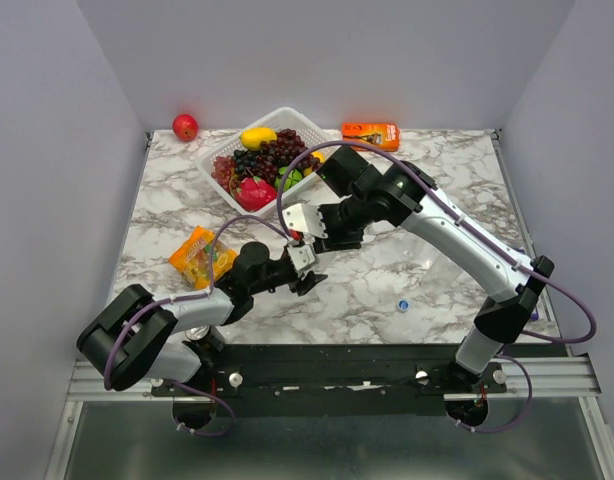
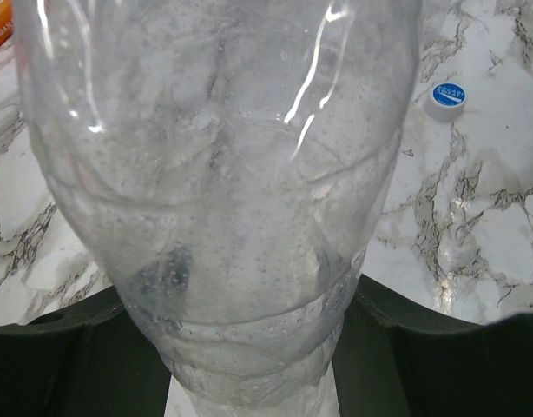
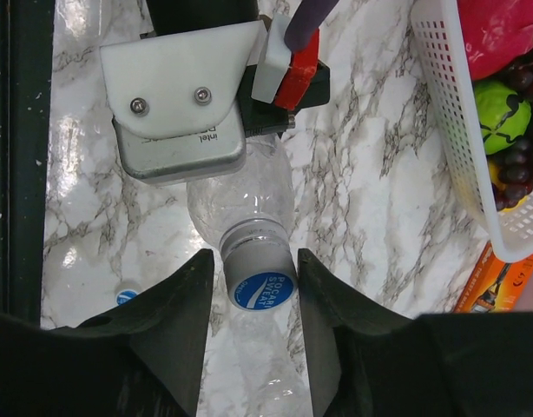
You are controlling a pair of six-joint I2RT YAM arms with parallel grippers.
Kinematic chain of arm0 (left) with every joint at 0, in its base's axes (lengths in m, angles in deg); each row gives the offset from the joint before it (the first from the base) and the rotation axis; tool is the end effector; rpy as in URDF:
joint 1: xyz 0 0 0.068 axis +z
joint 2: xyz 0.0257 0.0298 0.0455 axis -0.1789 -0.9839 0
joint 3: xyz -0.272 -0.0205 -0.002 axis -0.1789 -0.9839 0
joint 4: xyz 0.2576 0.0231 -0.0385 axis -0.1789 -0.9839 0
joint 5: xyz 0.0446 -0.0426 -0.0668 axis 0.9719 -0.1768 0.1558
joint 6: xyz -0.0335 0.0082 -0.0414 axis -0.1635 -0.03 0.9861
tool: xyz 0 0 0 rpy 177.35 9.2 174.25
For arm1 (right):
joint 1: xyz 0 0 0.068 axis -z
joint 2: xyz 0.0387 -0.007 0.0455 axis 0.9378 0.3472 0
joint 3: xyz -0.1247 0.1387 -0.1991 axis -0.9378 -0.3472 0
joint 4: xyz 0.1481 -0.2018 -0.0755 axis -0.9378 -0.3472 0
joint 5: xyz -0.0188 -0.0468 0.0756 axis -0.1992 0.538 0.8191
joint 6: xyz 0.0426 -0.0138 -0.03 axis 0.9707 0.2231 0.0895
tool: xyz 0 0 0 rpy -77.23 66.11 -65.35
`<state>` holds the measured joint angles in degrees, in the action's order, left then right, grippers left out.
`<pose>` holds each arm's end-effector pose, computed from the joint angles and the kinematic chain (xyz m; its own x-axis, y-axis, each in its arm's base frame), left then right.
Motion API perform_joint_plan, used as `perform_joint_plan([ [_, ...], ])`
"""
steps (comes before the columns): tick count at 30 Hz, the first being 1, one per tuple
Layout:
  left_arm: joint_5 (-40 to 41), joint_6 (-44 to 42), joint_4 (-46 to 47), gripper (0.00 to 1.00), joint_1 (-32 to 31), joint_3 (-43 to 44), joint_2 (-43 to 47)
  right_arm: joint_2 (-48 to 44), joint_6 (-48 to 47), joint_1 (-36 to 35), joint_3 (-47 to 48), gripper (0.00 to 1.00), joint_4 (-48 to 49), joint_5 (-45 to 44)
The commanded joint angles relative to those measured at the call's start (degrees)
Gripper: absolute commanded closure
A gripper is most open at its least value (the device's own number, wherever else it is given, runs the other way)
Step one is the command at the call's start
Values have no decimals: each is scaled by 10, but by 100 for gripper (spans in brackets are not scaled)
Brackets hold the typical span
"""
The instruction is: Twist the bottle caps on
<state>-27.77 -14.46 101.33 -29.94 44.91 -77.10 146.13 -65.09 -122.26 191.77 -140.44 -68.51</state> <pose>0.1841 -0.1752 0.1830 0.0001 0.2062 -0.9785 0.9106 0.4044 0.0853 0.1943 0.2667 0.4008 0.3685 -0.8143 -0.4484 -0.9210 -0.2542 -0.2952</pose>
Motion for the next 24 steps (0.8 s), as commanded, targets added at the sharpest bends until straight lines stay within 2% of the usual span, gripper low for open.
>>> perform_joint_plan([
  [1,17,13,36,100,0,9,-7,9,14,-9,22,48,-130,1],
  [7,17,16,34,100,0,10,-9,1,17,-9,22,38,-130,7],
  [14,-2,15,23,100,0,8,-2,-6,54,6,56,21,-128,10],
  [24,-29,42,39,100,0,13,3,-9,104,43,38,19,-92,42],
])
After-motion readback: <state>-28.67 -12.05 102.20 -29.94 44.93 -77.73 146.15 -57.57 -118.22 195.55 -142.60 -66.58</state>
